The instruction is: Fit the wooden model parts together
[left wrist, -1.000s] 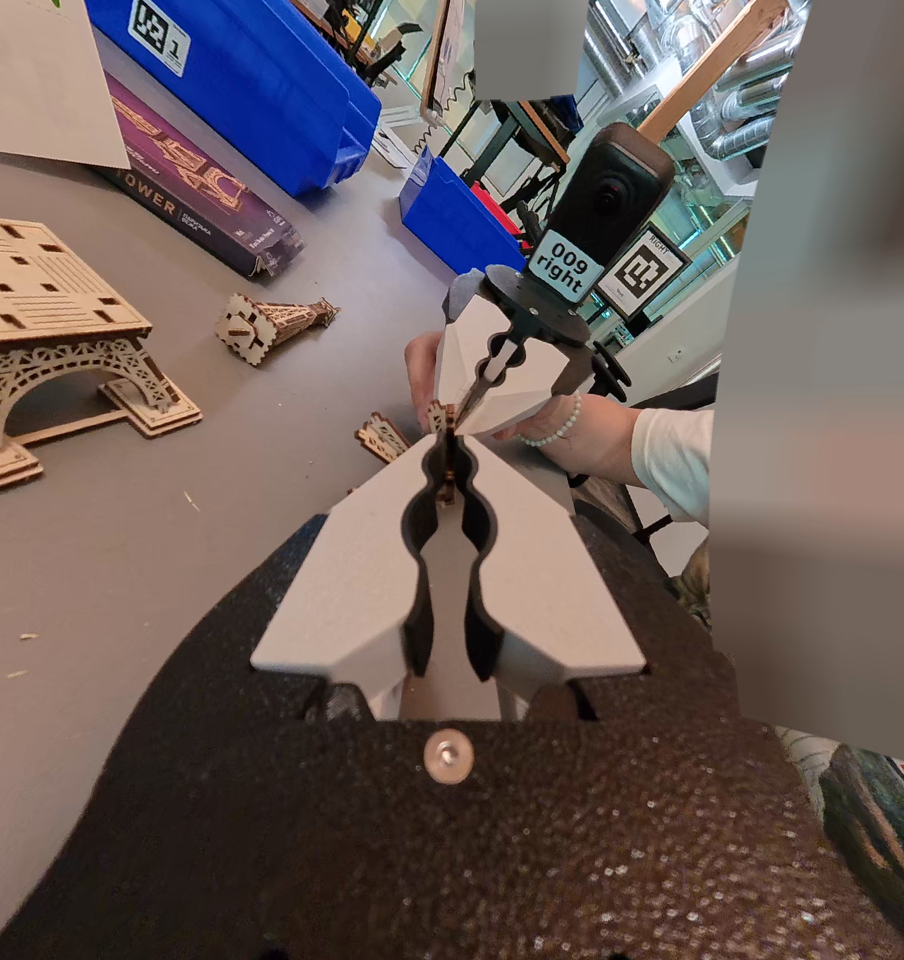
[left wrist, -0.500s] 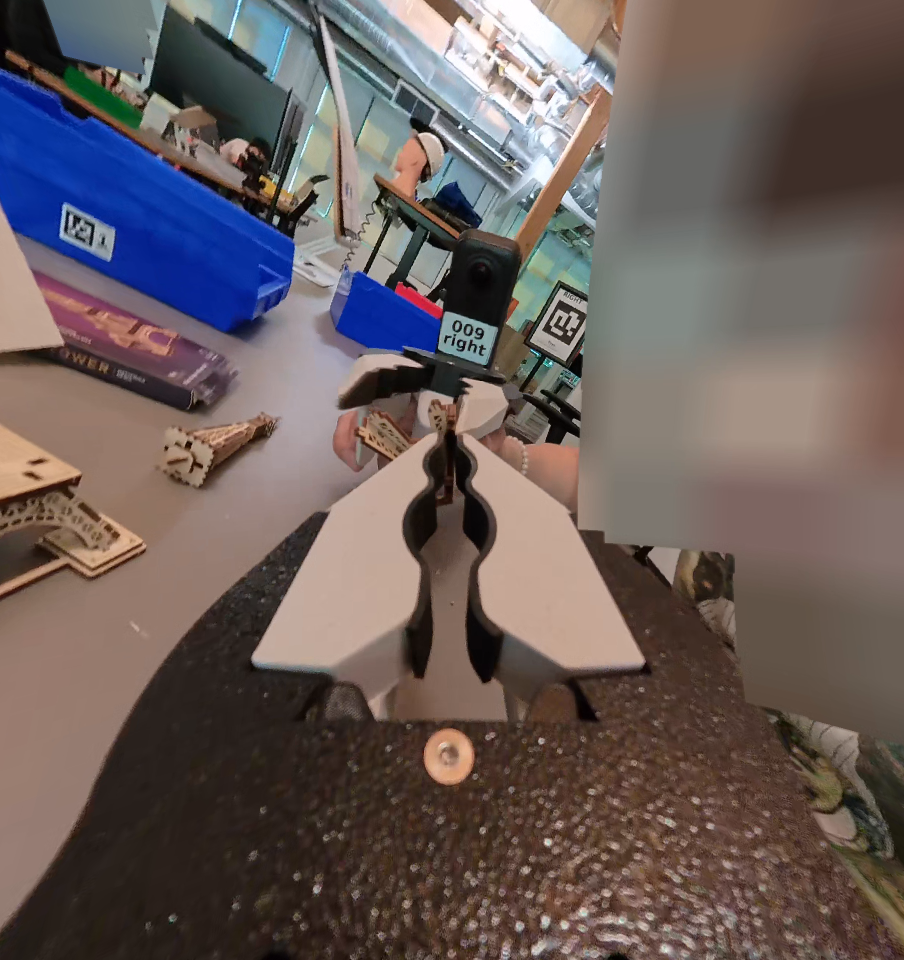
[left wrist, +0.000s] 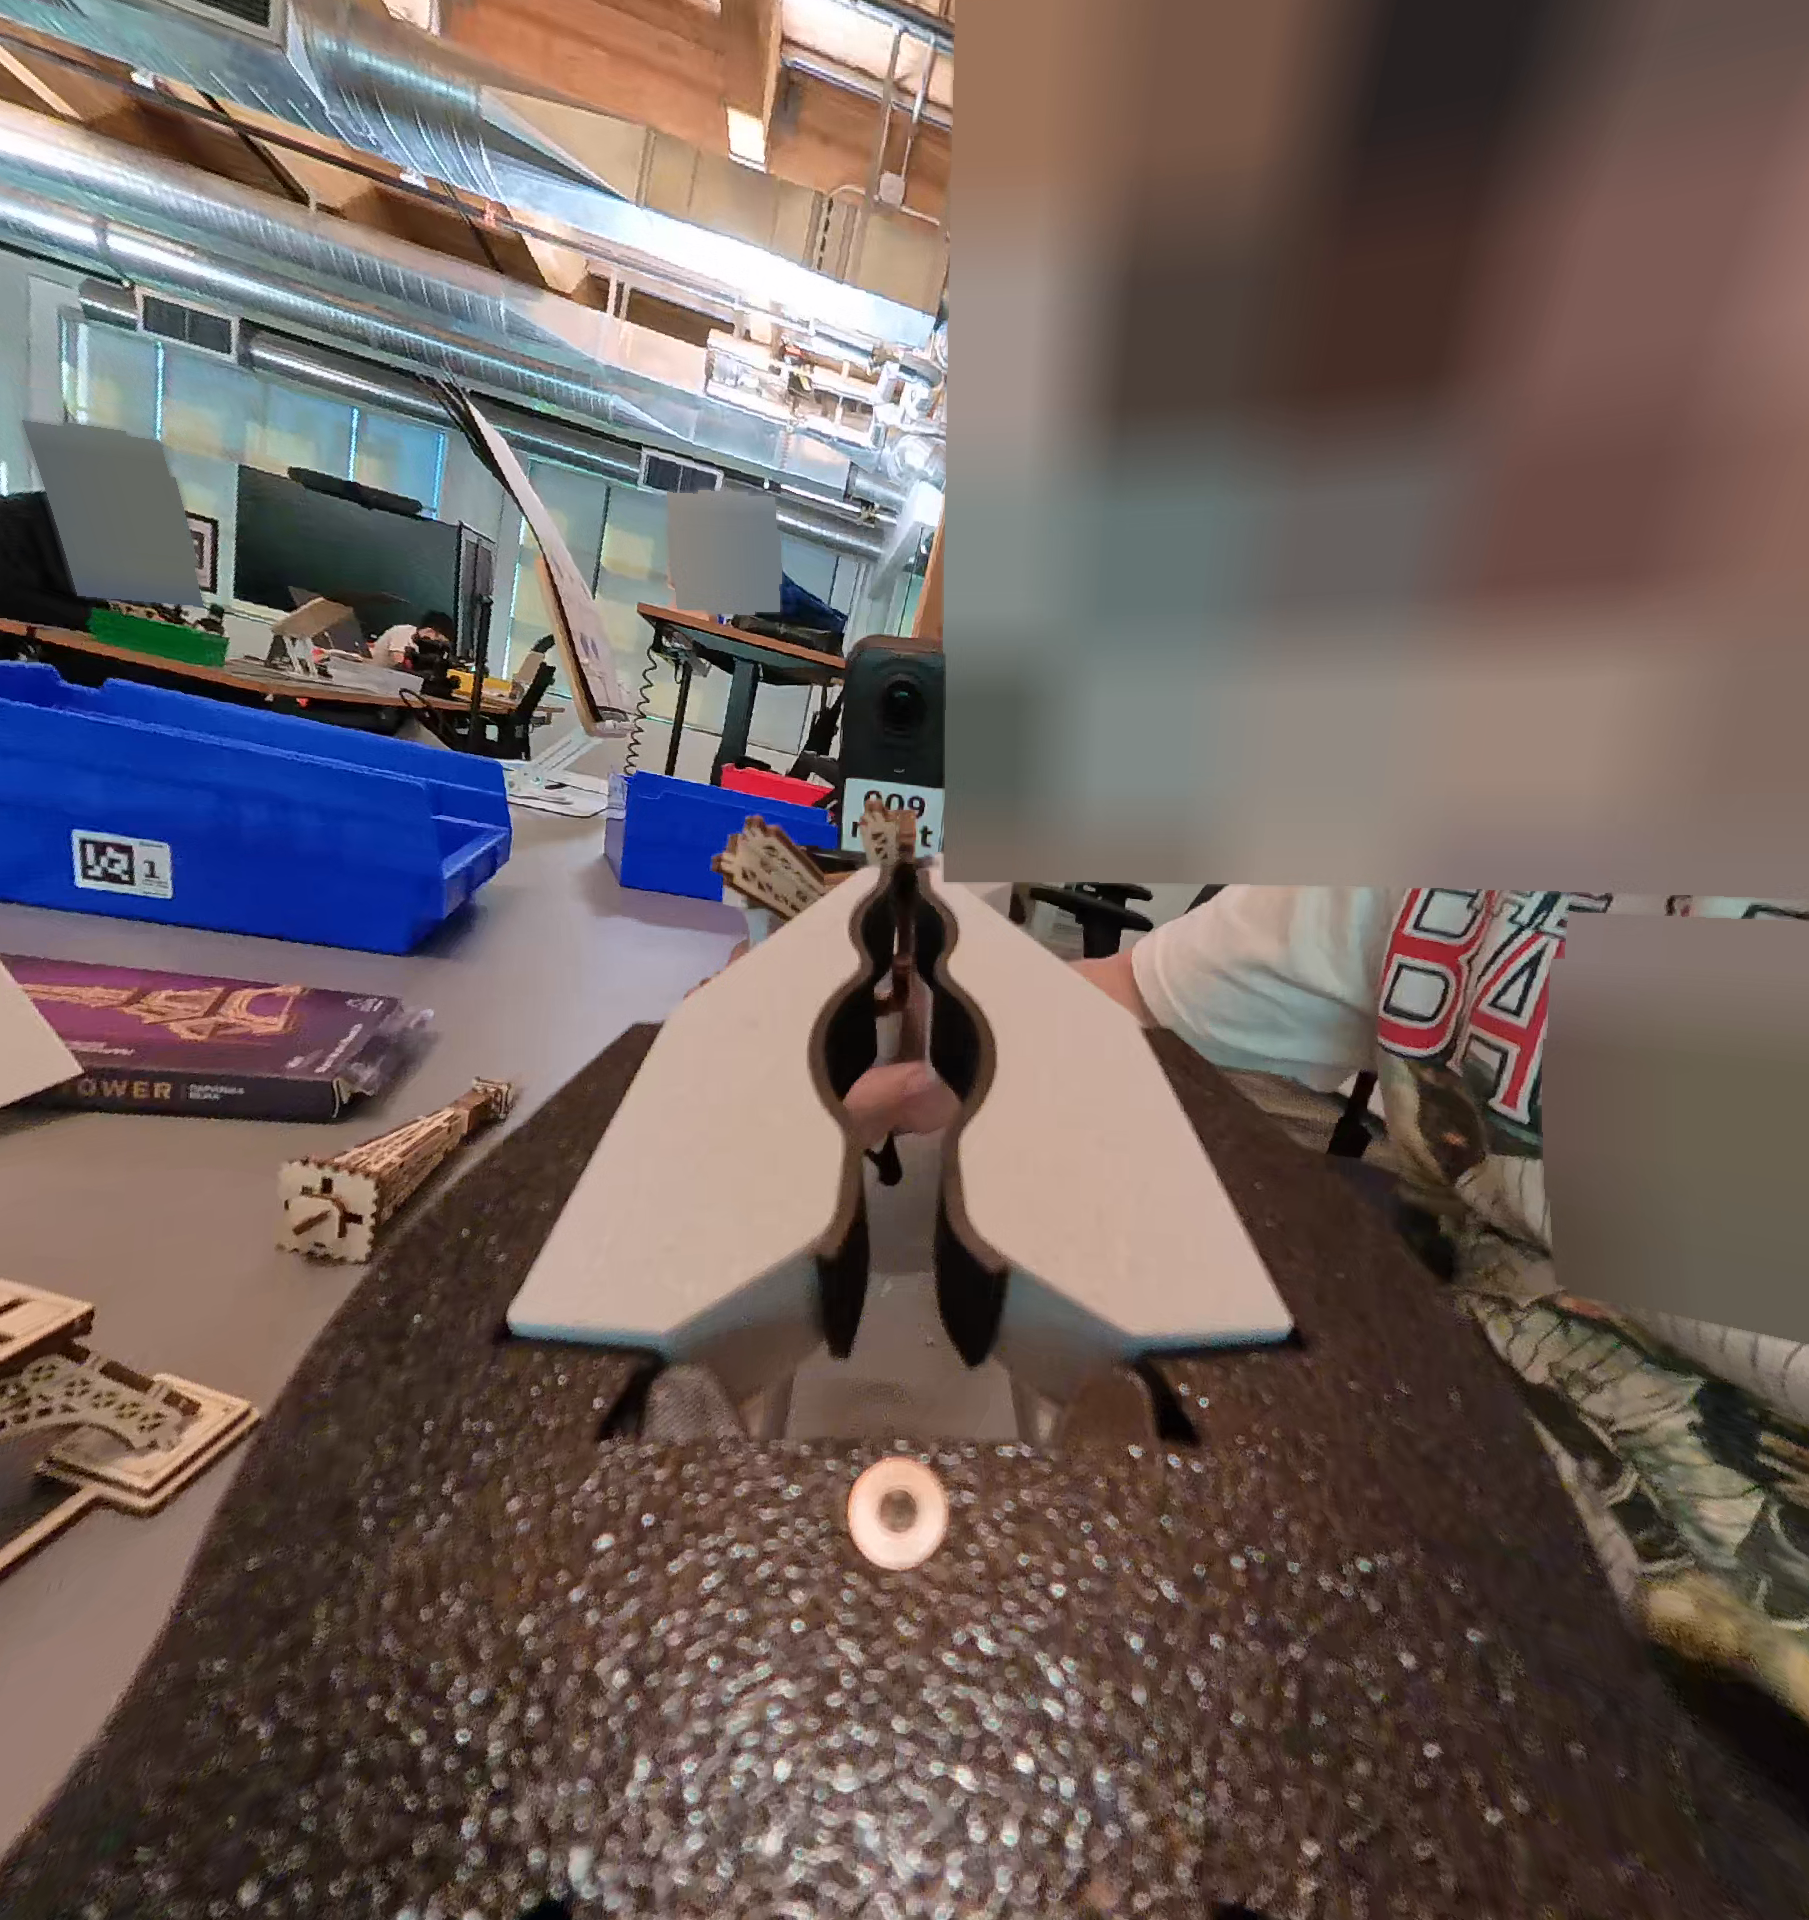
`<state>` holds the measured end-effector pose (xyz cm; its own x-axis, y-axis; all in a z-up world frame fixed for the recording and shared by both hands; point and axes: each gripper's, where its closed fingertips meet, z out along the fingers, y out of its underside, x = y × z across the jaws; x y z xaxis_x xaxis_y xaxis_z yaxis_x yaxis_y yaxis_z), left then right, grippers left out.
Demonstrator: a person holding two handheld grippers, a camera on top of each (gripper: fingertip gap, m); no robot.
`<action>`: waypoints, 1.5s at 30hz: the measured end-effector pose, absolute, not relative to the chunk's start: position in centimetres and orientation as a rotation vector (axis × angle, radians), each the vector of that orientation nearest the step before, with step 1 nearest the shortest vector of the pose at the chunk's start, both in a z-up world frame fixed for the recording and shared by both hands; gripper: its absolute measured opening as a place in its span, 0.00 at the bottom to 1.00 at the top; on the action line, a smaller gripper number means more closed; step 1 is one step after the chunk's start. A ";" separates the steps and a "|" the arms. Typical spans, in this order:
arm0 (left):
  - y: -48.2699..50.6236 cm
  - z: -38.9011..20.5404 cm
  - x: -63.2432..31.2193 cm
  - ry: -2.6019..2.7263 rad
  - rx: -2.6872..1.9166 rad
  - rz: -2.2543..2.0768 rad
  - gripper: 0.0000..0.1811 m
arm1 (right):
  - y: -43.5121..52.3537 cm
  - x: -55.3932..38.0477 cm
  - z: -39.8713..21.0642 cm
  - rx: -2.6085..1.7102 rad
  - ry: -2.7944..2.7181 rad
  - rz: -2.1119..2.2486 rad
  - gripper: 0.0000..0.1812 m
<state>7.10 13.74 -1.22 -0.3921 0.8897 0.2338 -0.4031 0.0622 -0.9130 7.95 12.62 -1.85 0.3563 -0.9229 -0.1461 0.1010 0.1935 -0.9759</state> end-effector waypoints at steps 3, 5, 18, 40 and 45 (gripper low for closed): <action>13.9 -1.1 6.7 -1.272 -0.594 1.600 0.00 | 13.1 7.9 -1.6 -1.131 0.919 -0.890 0.18; 13.8 -0.9 6.7 -1.271 -0.598 1.623 0.00 | 13.2 7.8 -1.5 -1.115 0.912 -0.886 0.15; 12.5 -2.4 7.8 -1.509 -0.688 1.761 0.06 | 12.0 8.0 -2.1 -1.310 0.893 -1.200 0.14; 11.7 -3.6 7.7 -1.613 -0.604 1.644 0.01 | 11.4 8.6 -3.9 -1.177 1.071 -0.781 0.14; 11.4 -4.0 7.8 -1.650 -0.597 1.643 0.02 | 11.1 8.8 -4.5 -1.099 1.123 -0.642 0.14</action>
